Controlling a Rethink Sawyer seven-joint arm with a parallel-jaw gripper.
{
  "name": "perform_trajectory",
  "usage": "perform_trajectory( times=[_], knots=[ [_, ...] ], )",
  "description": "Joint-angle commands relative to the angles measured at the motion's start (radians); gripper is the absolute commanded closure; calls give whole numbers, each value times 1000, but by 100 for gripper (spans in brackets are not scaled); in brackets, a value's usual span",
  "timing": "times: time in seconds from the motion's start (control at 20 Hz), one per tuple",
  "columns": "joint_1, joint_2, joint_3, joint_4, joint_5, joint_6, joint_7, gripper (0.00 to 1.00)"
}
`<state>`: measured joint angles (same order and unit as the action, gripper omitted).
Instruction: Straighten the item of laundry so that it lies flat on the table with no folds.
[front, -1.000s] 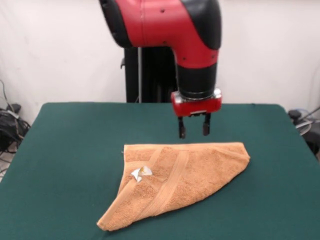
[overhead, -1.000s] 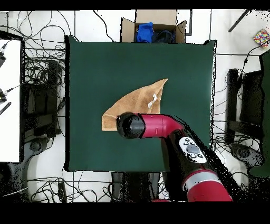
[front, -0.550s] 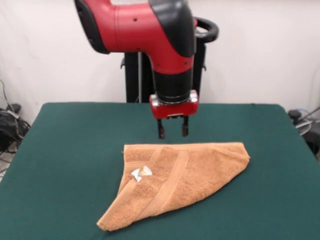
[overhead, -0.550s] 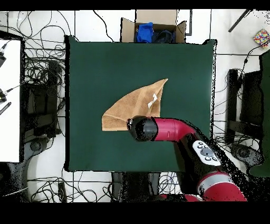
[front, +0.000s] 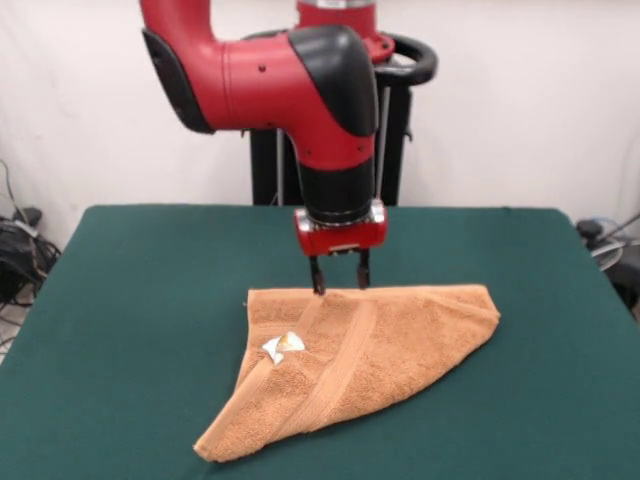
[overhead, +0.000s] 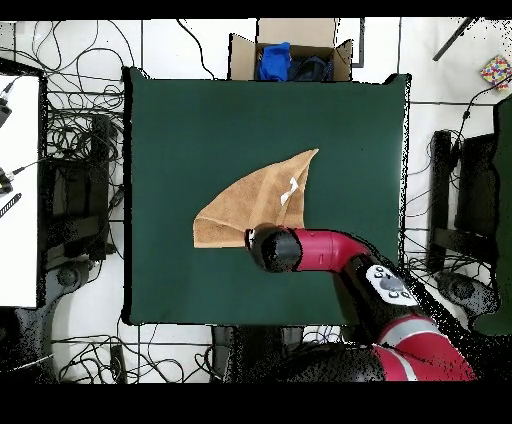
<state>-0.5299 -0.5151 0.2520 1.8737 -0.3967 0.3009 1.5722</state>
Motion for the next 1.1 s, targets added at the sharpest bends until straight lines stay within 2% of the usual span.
perform_trajectory(
  times=[0.05,0.25,0.35,1.1],
  knots=[
    [58,63,18,-102,-44,-110,96,0],
    [97,20,7,-74,-3,-122,134,0],
    [108,35,6,-87,10,-137,145,0],
    [74,34,48,-149,49,-41,98,0]
  ],
)
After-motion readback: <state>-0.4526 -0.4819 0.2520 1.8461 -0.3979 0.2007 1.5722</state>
